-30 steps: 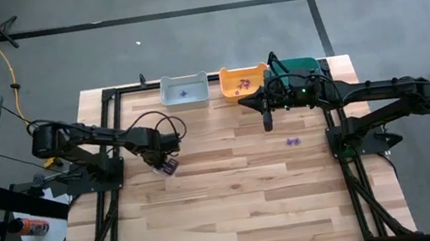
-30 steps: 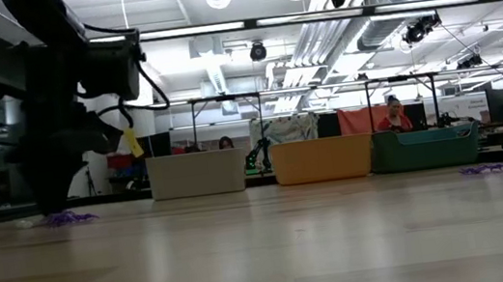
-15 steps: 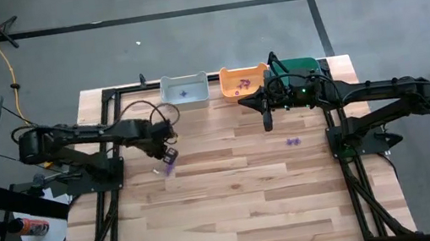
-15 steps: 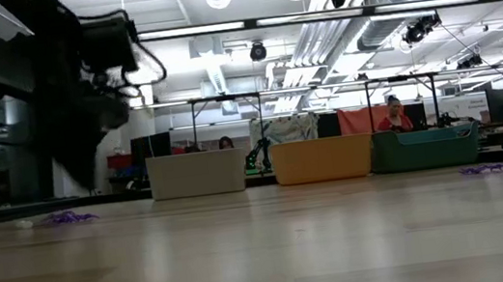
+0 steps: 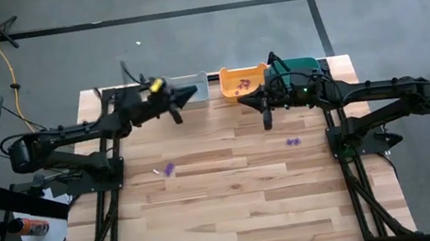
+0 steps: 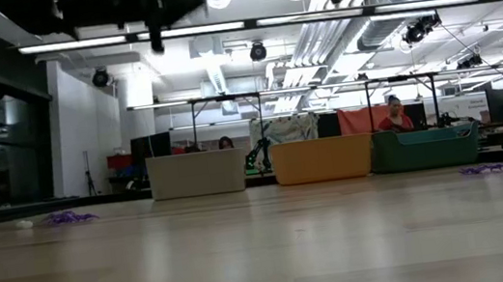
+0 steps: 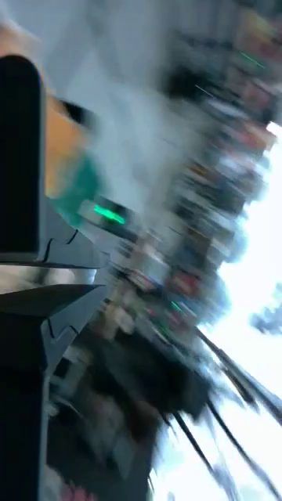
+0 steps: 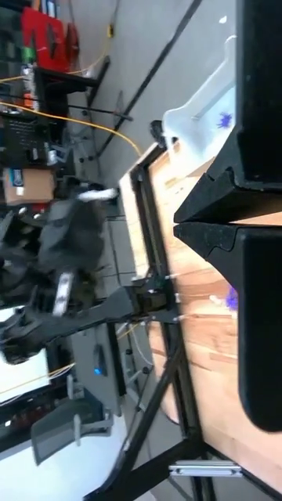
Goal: Sort Halloween decoration
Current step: Put the white bone toy into the green bin
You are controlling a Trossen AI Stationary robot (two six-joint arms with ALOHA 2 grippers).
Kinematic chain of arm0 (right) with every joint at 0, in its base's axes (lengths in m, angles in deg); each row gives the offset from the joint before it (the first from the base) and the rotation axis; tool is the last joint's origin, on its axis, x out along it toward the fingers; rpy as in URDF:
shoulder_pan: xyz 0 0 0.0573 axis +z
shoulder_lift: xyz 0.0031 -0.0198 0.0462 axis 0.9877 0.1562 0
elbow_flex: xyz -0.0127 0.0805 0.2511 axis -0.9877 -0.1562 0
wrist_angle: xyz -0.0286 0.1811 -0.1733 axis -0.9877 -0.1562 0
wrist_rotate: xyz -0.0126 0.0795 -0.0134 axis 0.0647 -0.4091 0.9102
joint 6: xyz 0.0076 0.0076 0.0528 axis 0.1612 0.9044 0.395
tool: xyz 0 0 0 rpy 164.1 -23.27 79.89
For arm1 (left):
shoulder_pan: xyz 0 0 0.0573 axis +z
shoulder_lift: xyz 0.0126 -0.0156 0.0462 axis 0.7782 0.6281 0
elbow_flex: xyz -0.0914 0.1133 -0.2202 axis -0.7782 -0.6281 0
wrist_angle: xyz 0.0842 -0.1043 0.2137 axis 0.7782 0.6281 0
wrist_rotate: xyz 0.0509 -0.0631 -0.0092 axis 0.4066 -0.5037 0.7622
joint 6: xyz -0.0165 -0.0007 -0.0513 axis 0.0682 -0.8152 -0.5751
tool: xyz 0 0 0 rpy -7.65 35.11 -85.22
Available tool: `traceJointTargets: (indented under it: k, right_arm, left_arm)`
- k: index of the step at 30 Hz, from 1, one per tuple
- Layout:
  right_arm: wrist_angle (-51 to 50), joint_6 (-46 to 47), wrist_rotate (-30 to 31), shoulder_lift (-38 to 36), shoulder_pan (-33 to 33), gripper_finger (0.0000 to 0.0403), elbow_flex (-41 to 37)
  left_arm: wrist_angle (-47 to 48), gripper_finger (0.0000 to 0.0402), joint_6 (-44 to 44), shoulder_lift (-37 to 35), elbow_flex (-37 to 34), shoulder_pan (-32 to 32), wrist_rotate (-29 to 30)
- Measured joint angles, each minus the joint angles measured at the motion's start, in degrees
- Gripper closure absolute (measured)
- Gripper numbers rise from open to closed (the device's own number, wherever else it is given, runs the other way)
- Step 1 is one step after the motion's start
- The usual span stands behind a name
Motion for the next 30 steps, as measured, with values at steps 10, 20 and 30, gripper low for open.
traceJointTargets:
  k: [10,20,30]
  right_arm:
    - [8.63,0.00,0.00,0.00,0.00,0.0403,0.01]
    - [8.43,-0.02,0.00,0.00,0.00,0.0403,0.00]
    - [8.23,-0.02,0.00,0.00,0.00,0.0403,0.00]
  left_arm:
    - [-11.30,0.0390,-0.29,-0.55,-0.02,-3.42,-7.91]
    - [-11.15,0.0390,1.85,-0.55,-0.02,-5.49,-7.70]
    - [-10.89,0.0390,1.01,-0.55,-0.02,-5.46,-7.53]
